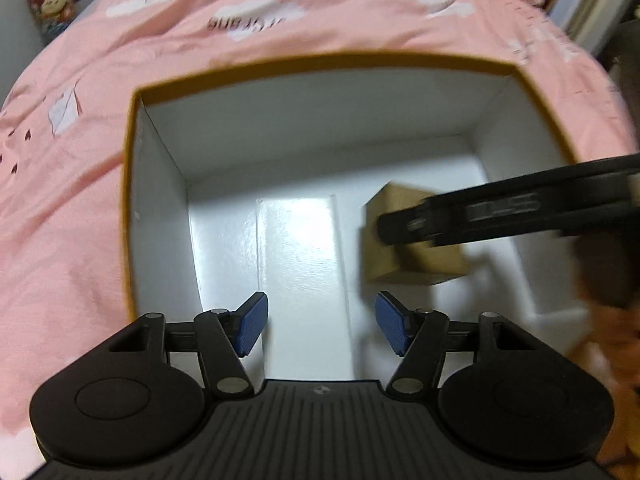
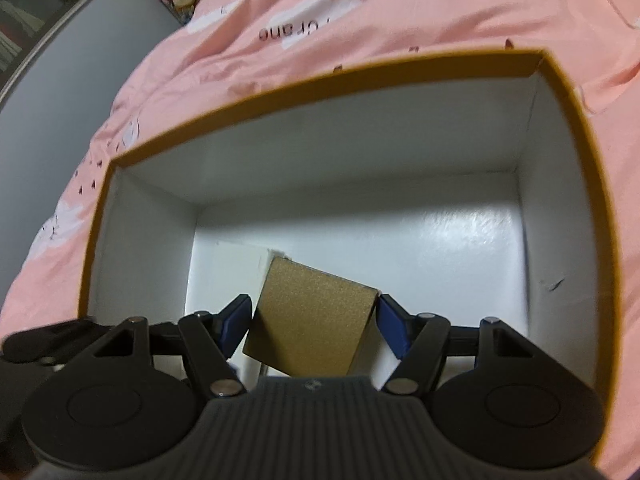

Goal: Organize objects
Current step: 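Lower the white box into the orange box and open the left gripper, then lower the gold cube onto the white box and open the right gripper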

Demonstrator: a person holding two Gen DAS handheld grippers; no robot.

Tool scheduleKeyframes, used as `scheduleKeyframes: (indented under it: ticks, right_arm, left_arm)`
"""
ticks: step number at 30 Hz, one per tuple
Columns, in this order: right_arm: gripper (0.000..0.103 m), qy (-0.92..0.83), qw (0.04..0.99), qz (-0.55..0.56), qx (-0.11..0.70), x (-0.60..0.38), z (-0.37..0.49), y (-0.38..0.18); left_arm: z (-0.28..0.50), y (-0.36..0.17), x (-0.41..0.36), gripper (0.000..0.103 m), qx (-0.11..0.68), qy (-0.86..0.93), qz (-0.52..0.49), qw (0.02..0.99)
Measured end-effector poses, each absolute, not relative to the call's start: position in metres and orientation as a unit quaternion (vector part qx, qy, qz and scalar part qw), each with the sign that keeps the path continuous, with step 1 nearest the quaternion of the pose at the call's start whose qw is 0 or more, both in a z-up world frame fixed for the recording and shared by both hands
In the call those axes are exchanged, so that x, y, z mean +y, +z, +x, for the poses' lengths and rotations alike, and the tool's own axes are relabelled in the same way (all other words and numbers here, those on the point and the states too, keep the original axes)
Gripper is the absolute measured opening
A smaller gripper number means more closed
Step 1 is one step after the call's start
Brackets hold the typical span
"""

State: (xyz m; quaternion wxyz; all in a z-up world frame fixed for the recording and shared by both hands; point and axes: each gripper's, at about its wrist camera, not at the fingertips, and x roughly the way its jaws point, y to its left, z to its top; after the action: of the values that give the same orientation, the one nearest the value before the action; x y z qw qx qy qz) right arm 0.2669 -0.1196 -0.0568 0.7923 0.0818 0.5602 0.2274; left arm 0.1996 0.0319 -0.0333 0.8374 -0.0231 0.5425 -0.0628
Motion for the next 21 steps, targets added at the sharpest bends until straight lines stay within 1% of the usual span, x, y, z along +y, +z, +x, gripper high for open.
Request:
scheduleKeyframes:
  ticks: [4, 9, 16, 17, 18, 21]
  right_arm:
    - [0.070, 0.230, 0.785, 0.078, 0.570, -0.108, 0.266, -0.064]
    - [0.069, 0.230, 0.779, 0.067, 0.579, -0.091, 0.265, -0.071]
    - [0.067, 0.251, 0.758, 0.074, 0.597, -0.070, 0.261, -0.074]
    - [0.054, 0.254, 0.754, 0.076, 0.601, -0.067, 0.260, -0.075]
    - [0.047, 0.257, 0.747, 0.081, 0.608, -0.065, 0.260, -0.075]
    - [0.045, 0.256, 0.738, 0.084, 0.619, -0.062, 0.262, -0.074]
  left_arm:
    - [0.176, -0.005, 0.044, 0.071, 0.511, -0.066, -0.026, 0.857]
    - [0.162, 0.016, 0.073, 0.071, 0.482, -0.036, -0.048, 0.874]
    - [0.169, 0.011, 0.095, 0.071, 0.482, -0.009, -0.071, 0.873]
    - [0.170, 0.009, 0.096, 0.071, 0.484, -0.009, -0.073, 0.872]
    - [0.173, 0.006, 0.098, 0.071, 0.487, -0.010, -0.076, 0.870]
    - [0.174, 0.006, 0.102, 0.071, 0.485, -0.006, -0.082, 0.871]
